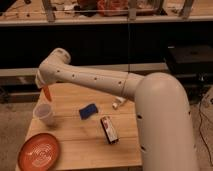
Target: Place the pepper in the ceramic cup
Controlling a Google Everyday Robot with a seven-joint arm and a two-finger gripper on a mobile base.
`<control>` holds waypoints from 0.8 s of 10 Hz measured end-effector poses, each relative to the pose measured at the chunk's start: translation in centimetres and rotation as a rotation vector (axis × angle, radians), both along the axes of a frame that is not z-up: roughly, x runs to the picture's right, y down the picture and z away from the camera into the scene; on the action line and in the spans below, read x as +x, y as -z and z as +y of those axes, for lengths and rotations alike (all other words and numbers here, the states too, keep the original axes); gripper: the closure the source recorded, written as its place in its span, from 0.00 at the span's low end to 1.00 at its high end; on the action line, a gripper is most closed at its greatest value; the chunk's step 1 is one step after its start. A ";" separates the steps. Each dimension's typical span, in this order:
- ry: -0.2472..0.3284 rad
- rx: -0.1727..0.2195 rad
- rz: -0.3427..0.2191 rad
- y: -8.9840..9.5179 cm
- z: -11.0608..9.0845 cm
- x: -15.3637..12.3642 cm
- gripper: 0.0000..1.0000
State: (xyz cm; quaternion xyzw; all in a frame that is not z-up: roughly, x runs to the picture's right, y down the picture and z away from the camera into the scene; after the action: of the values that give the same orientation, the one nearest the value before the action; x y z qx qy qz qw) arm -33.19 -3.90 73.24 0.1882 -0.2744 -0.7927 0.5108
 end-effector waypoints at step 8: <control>0.082 -0.065 -0.119 -1.3 3.1 -3.0 0.66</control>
State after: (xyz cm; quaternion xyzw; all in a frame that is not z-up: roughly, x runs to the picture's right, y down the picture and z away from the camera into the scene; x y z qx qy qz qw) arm -36.15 -0.79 74.51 0.2068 -0.3376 -0.7909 0.4666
